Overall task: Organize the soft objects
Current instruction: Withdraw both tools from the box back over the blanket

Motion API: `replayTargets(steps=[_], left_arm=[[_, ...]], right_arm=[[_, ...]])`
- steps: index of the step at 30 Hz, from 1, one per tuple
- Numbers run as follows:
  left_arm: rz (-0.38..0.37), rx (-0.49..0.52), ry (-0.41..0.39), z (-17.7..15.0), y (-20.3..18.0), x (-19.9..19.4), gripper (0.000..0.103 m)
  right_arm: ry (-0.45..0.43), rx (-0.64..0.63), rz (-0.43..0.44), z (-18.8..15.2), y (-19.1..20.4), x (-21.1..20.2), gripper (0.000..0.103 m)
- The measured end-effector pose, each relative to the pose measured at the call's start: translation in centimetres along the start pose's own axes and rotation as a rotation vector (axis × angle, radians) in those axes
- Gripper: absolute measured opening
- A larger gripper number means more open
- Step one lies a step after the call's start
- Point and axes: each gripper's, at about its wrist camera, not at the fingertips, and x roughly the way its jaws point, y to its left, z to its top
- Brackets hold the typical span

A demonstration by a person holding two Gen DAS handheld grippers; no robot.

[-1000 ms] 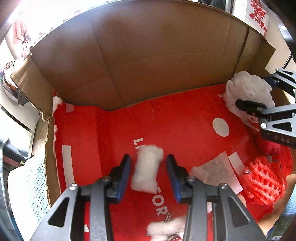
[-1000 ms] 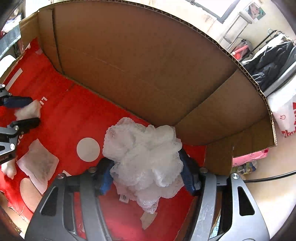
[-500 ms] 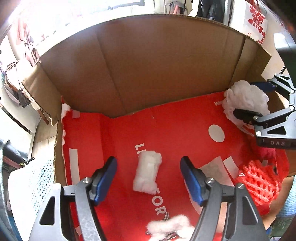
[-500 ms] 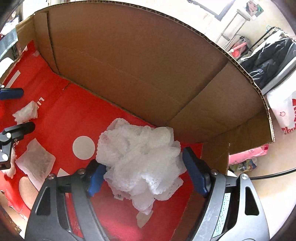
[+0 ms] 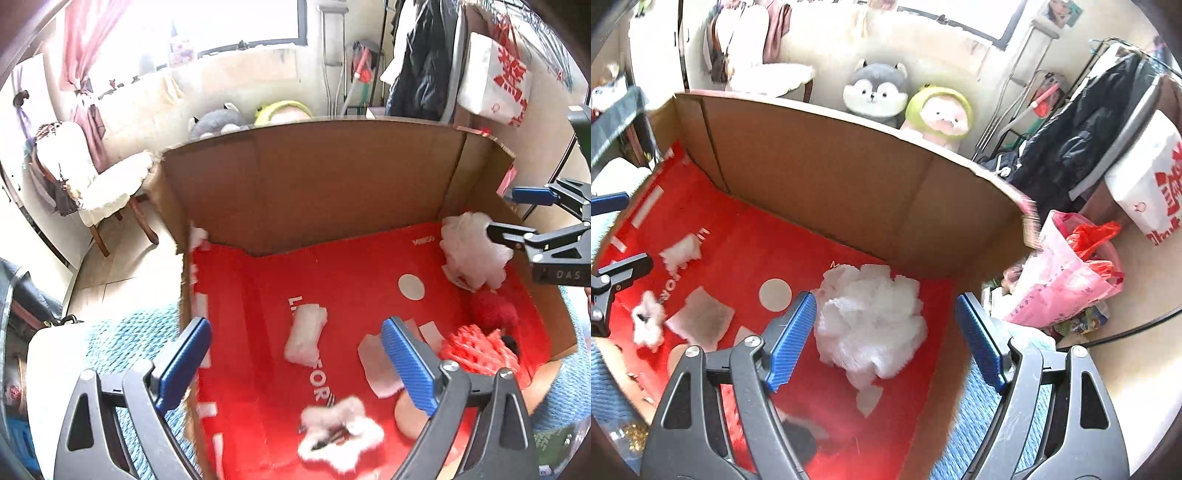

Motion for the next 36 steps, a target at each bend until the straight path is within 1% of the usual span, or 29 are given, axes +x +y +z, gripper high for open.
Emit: replayTargets(steps=[1,4,5,9,10,13,18,20,23,25,28,32,34,36], left_arm=[[0.002,-0.002,-0.009,-1.3,1.0,-0.1,0.097],[-0.001,-0.015,-0.041,-2.3,1.4,-2.3,0.099],[-0.002,-0.019,-0.049,-3.0,2.5,-2.4,0.099],[-0.002,-0.044,-0.078,-5.6,3.9,-4.5,0.102],[-0.001,-0.048,-0.083,-6.3,4.0,-5.1,0.102],[0.002,-0.062,-0.093,-8.6,5.0,-6.7,0.102],[0.002,-0.076,-0.085,-13.2,6.5,-8.7,0.102],[0.005,-0.101,-0.08,-15.1,7.3,-9.4,0.102],[-0.008,-0.143,-0.072,-17.4,8.0,-10.1,0.102],[-0.022,-0.175,-0.072,-19.0,8.4,-10.7,0.102],[-0.062,-0.224,-0.076,-21.6,8.4,-11.5,0.102],[-0.081,-0.26,-0.101,-24.6,7.5,-12.6,0.103],[-0.097,-0.262,-0.128,-26.1,6.6,-13.4,0.103],[-0.096,-0.257,-0.152,-27.2,5.8,-14.1,0.103]], right_arm=[[-0.019,0.014,0.004,-0.4,-0.5,-1.0,0.078],[-0.053,0.055,0.016,-1.8,-1.7,-3.4,0.078],[-0.063,0.07,0.011,-2.3,-2.2,-4.2,0.078],[-0.107,0.107,-0.005,-5.0,-4.0,-7.5,0.079],[-0.115,0.114,-0.007,-5.8,-4.4,-8.2,0.08],[-0.147,0.13,-0.017,-8.8,-5.5,-10.6,0.086],[-0.176,0.163,-0.009,-14.7,-7.0,-13.1,0.087],[-0.179,0.165,-0.012,-17.2,-7.0,-14.0,0.087],[-0.181,0.153,-0.021,-20.6,-6.5,-14.8,0.087],[-0.18,0.144,-0.01,-22.8,-5.6,-15.3,0.087],[-0.194,0.138,0.01,-25.8,-4.0,-15.9,0.087],[-0.215,0.166,0.071,-29.3,-1.9,-16.6,0.087],[-0.226,0.194,0.105,-30.6,-0.9,-16.7,0.087],[-0.247,0.212,0.129,-31.9,0.3,-17.1,0.087]])
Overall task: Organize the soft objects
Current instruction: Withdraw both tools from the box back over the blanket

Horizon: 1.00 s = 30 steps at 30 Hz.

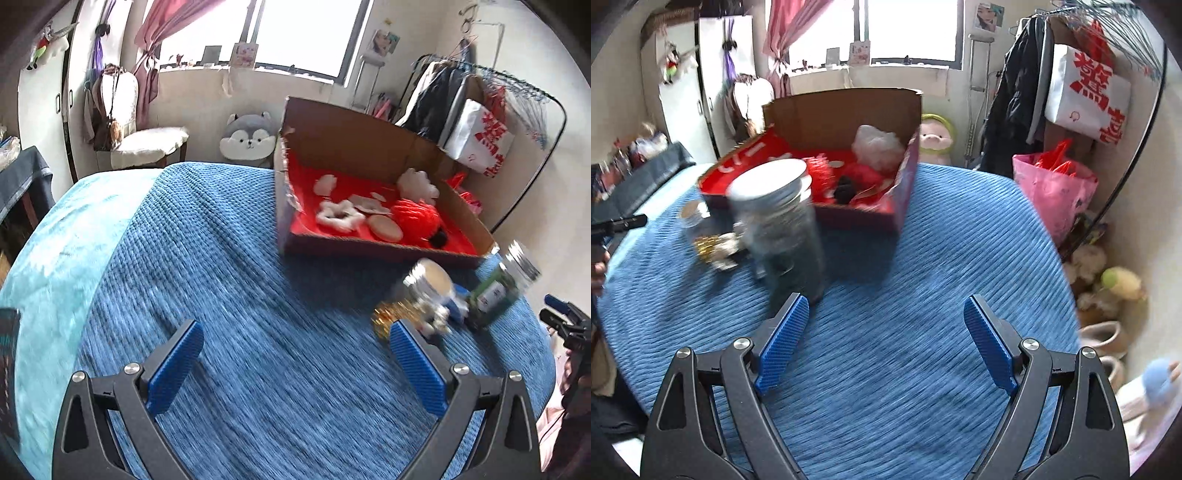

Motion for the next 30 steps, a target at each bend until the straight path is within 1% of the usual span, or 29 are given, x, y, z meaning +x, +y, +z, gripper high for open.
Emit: replayTargets(steps=[3,6,11,13,15,19,22,26,30], left_arm=[[0.017,0.035,-0.059,-2.0,-1.4,-1.5,0.103],[0.038,0.073,-0.098,-3.2,-2.8,-2.4,0.103],[0.042,0.112,-0.151,-5.0,-5.6,-3.3,0.103],[0.031,0.127,-0.165,-5.5,-6.6,-3.6,0.103],[0.016,0.146,-0.179,-6.0,-7.9,-3.8,0.103],[-0.023,0.188,-0.188,-6.6,-9.9,-3.9,0.103],[-0.062,0.203,-0.168,-7.0,-11.1,-3.4,0.103],[-0.067,0.209,-0.159,-7.7,-12.0,-2.7,0.103],[-0.079,0.214,-0.133,-8.1,-12.6,-1.8,0.103]], right_arm=[[-0.027,0.013,0.005,-1.9,1.6,-0.7,0.087],[-0.05,0.03,0.022,-3.0,2.7,-1.2,0.087],[-0.084,0.055,0.065,-4.3,4.8,-1.8,0.087],[-0.092,0.056,0.083,-4.4,5.7,-1.9,0.087],[-0.099,0.041,0.082,-4.3,6.5,-2.0,0.087],[-0.116,-0.009,0.08,-4.3,8.4,-2.2,0.087],[-0.118,-0.029,0.09,-4.5,9.2,-2.1,0.087],[-0.117,-0.033,0.101,-4.8,9.9,-1.8,0.087],[-0.109,-0.03,0.109,-5.1,10.2,-1.4,0.087]])
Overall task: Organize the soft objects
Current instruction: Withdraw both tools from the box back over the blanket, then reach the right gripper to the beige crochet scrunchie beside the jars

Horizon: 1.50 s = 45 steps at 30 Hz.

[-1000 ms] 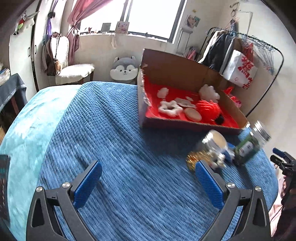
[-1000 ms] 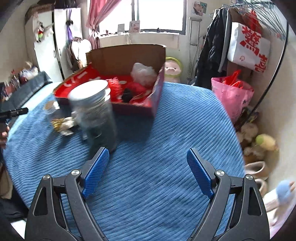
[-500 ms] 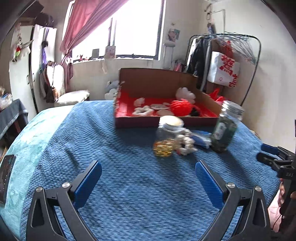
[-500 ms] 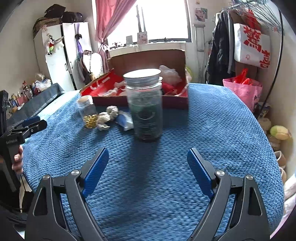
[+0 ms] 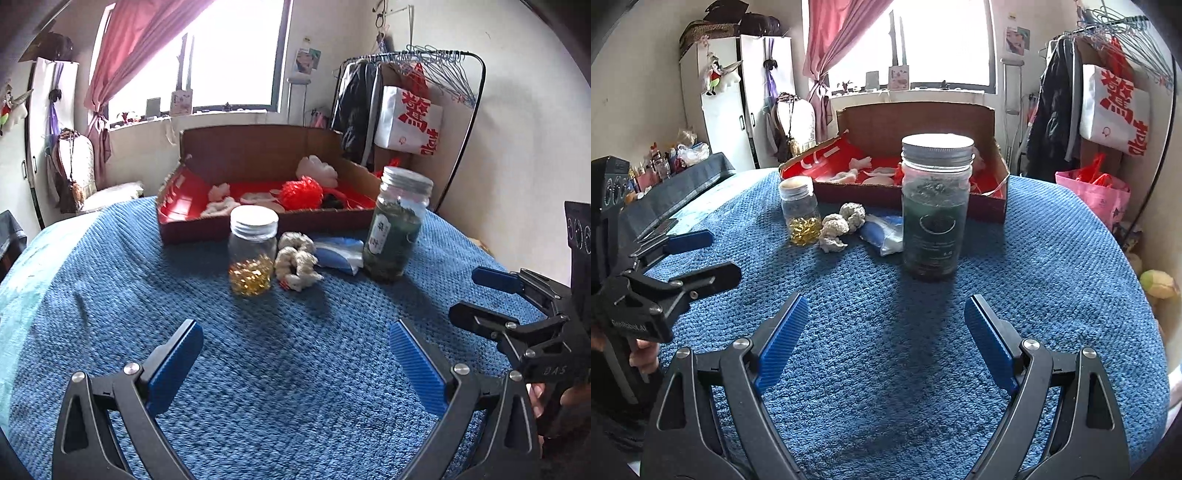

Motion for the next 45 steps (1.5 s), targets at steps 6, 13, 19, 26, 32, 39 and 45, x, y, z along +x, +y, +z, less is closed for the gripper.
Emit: replayTargets(steps=[6,13,19,26,32,39,45], left_arm=[[0.0,0.005,0.009,-0.2,0.0,0.4,0.103],[-0.004,0.007,0.022,0.0,0.6,0.7,0.103],[-0.105,0.088,0.043,2.0,1.2,0.1,0.103],[-0.183,0.258,0.059,6.1,1.4,0.1,0.103],[-0.184,0.265,0.099,8.5,2.0,1.8,0.103],[-0.188,0.232,0.097,8.6,3.6,1.8,0.103],[-0.145,0.202,0.091,6.5,5.2,1.3,0.103]], right_arm=[[0.01,-0.004,-0.003,-0.2,-0.1,0.5,0.087],[0.019,0.002,0.011,-0.1,-0.5,1.0,0.087],[0.04,-0.144,0.08,1.6,-0.1,1.1,0.087],[0.058,-0.425,0.134,5.5,1.4,1.7,0.087],[0.116,-0.537,0.172,7.5,2.6,3.6,0.087],[0.175,-0.581,0.209,8.4,3.8,5.7,0.087],[0.195,-0.453,0.214,7.6,4.3,8.4,0.087]])
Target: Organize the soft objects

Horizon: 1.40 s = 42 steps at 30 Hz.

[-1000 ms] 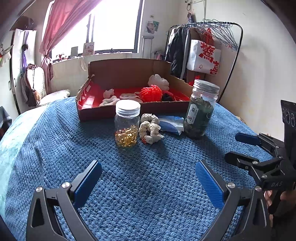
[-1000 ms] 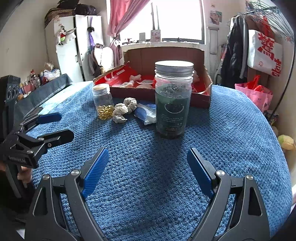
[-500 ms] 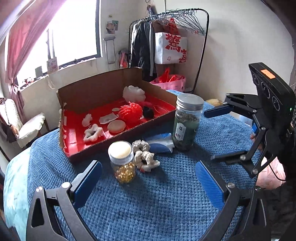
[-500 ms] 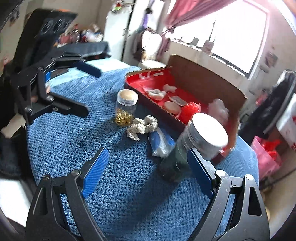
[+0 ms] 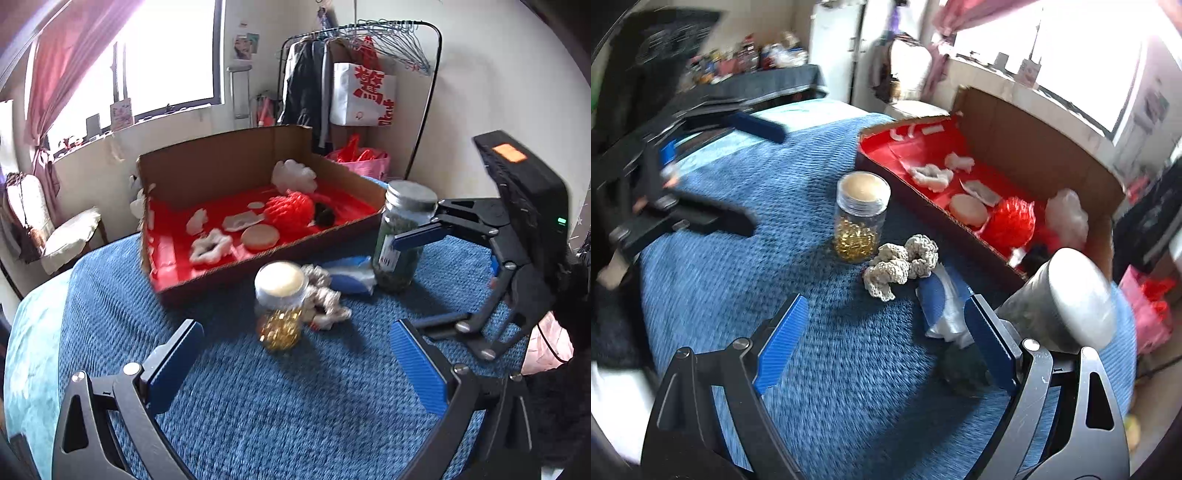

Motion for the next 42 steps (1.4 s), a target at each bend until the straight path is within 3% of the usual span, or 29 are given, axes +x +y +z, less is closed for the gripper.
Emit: replayTargets(steps=[10,12,15,17,19,28,35,42], left_arm=[[0.002,-0.119,0.004,-3.3,2.9,-1.0,0.103],[-0.002,-0.131,0.005,-3.7,3.2,-1.1,0.103],[-0.002,-0.137,0.003,-4.0,3.4,-1.2,0.103],[-0.006,-0.139,0.003,-4.1,3.4,-1.3,0.103],[-0.009,-0.14,0.003,-4.1,3.3,-1.3,0.103],[-0.032,-0.116,0.009,-3.3,1.2,-0.6,0.103],[-0.062,-0.097,0.016,-2.6,-2.6,1.4,0.103],[-0.071,-0.086,0.013,-1.3,-5.6,2.8,0.103]], right_arm=[[-0.001,0.058,-0.007,0.7,1.7,3.9,0.084],[0.01,0.082,0.003,0.9,1.6,4.7,0.075],[0.047,0.122,-0.004,1.0,1.2,6.1,0.049],[0.052,0.148,-0.006,0.8,0.9,6.6,0.019],[0.037,0.181,0.018,0.5,0.5,6.1,0.015],[-0.064,0.221,-0.021,-3.6,1.4,-1.0,0.014],[-0.02,0.313,-0.077,-8.3,-0.3,-3.0,0.014],[-0.008,0.34,-0.089,-10.3,-1.3,-3.1,0.016]])
